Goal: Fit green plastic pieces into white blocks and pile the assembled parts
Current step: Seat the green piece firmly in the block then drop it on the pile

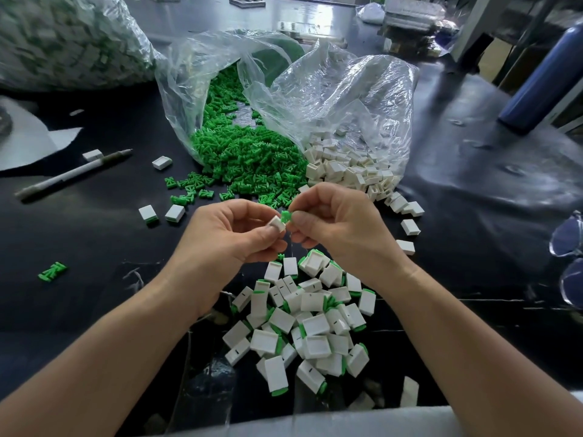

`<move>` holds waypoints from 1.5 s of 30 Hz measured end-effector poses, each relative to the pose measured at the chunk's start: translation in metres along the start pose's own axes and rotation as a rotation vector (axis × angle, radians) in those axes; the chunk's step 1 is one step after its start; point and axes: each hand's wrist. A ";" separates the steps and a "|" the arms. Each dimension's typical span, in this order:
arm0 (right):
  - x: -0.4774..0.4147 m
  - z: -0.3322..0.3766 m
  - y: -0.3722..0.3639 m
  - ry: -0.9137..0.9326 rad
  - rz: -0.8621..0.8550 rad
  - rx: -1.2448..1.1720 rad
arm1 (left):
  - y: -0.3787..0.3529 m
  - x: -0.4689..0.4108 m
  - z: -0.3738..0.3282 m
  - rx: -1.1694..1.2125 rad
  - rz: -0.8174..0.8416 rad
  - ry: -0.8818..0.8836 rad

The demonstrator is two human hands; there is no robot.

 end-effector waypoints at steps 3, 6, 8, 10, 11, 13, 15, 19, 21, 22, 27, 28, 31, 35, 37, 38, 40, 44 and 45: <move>0.000 0.000 0.000 -0.003 -0.007 0.005 | 0.000 0.000 -0.001 0.016 0.008 -0.008; 0.000 0.001 0.000 -0.010 -0.016 0.008 | -0.001 0.000 0.000 -0.004 0.012 -0.001; 0.000 0.001 -0.001 -0.012 -0.022 0.013 | -0.001 0.000 0.000 -0.021 0.014 0.019; 0.001 0.002 -0.001 -0.010 -0.025 0.013 | 0.000 -0.001 0.001 -0.030 0.005 0.036; 0.001 0.002 0.000 -0.012 -0.026 0.011 | 0.001 -0.001 0.001 -0.038 -0.002 0.033; 0.001 0.003 0.000 -0.020 -0.027 0.010 | 0.003 -0.001 0.003 -0.115 -0.029 -0.024; 0.001 0.002 0.000 -0.030 -0.023 0.017 | 0.005 -0.002 0.003 -0.169 -0.065 -0.074; 0.002 0.002 -0.002 -0.057 -0.025 0.019 | 0.007 -0.004 0.002 0.002 -0.070 -0.074; 0.002 0.002 -0.004 -0.058 -0.036 0.024 | 0.005 -0.004 0.001 0.053 -0.024 -0.053; 0.002 0.003 -0.004 -0.056 -0.042 0.026 | 0.004 -0.003 0.002 0.068 -0.005 -0.038; 0.003 0.003 -0.004 -0.048 -0.043 0.058 | 0.005 -0.002 0.002 0.064 0.040 0.016; 0.003 0.003 -0.003 -0.048 -0.044 0.068 | 0.005 -0.002 0.001 0.063 0.051 0.018; 0.003 0.004 -0.002 -0.038 -0.055 0.111 | 0.004 -0.001 -0.001 0.064 0.065 0.016; 0.004 0.006 -0.004 -0.010 -0.033 0.212 | 0.002 0.001 0.001 -0.062 0.040 -0.004; 0.005 0.007 -0.003 0.001 -0.003 0.240 | 0.002 0.001 0.002 -0.109 0.042 -0.011; 0.005 0.007 -0.002 0.004 0.011 0.250 | 0.002 0.001 0.003 -0.120 0.046 -0.012; 0.005 0.008 0.001 0.011 0.035 0.270 | 0.002 0.001 0.003 -0.162 0.058 -0.027; 0.005 0.008 0.003 0.012 0.064 0.304 | 0.002 0.003 0.004 -0.219 0.077 -0.063; 0.005 0.008 0.004 0.016 0.061 0.293 | 0.002 0.003 0.003 -0.186 0.081 -0.055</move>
Point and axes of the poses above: each hand's wrist, its own x-axis away from the middle knuckle, its own y-axis out of the back of the hand, z = x × y, and after that the axes turned 4 degrees about z, right-handed
